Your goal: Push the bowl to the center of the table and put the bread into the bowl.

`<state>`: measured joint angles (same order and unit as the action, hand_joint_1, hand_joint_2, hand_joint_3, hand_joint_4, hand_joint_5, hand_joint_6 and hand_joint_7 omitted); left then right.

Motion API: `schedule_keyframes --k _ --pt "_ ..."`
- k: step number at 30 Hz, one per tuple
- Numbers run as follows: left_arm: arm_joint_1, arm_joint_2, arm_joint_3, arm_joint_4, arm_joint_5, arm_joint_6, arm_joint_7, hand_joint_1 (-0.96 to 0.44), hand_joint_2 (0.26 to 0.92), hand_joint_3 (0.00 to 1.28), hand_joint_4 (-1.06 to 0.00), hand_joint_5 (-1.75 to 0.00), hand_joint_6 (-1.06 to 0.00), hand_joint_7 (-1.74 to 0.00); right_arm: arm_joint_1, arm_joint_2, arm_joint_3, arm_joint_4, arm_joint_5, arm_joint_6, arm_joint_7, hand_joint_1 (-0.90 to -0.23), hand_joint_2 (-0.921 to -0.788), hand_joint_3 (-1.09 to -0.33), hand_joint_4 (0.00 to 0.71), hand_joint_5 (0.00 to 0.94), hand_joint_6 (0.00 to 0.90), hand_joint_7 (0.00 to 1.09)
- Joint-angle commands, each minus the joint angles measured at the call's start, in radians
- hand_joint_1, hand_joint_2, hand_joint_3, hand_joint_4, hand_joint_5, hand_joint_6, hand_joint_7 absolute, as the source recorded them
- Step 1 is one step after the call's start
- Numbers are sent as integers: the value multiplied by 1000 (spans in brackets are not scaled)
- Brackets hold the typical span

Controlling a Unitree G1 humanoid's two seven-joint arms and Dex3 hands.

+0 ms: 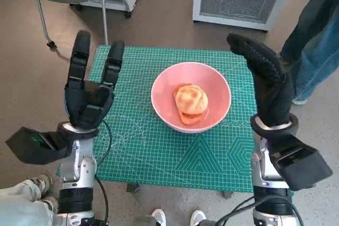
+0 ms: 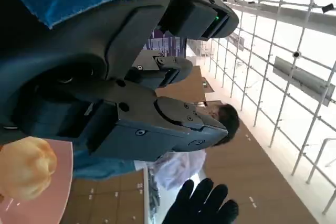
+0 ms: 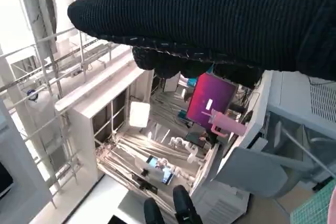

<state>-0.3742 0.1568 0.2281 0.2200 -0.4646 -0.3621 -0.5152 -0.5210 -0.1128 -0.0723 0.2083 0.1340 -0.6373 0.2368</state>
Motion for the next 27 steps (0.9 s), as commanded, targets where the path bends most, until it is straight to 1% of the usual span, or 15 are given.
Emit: schedule_keyframes --k 1,13,19,27 --pt "10 -7 1 15 31 -37 8 -68 916 3 -408 -2 -420 -2 2 -5 0 28 6 -1 9 -670 -921 -798 207 4 -1 640" --pt "14 -36 -14 43 66 -82 24 -79 918 2 -444 -10 -438 -8 13 -12 -4 44 9 -14 16 -674 -921 -793 210 5 -1 654" --pt "18 -49 -23 60 66 -95 10 -78 919 1 -450 -7 -442 -7 17 -13 -6 58 22 -18 28 -668 -921 -793 211 5 -1 655" --pt "15 -59 -25 73 60 -106 -5 -72 921 4 -450 -3 -441 -4 17 -14 -8 76 32 -20 37 -667 -921 -792 212 6 -1 654"
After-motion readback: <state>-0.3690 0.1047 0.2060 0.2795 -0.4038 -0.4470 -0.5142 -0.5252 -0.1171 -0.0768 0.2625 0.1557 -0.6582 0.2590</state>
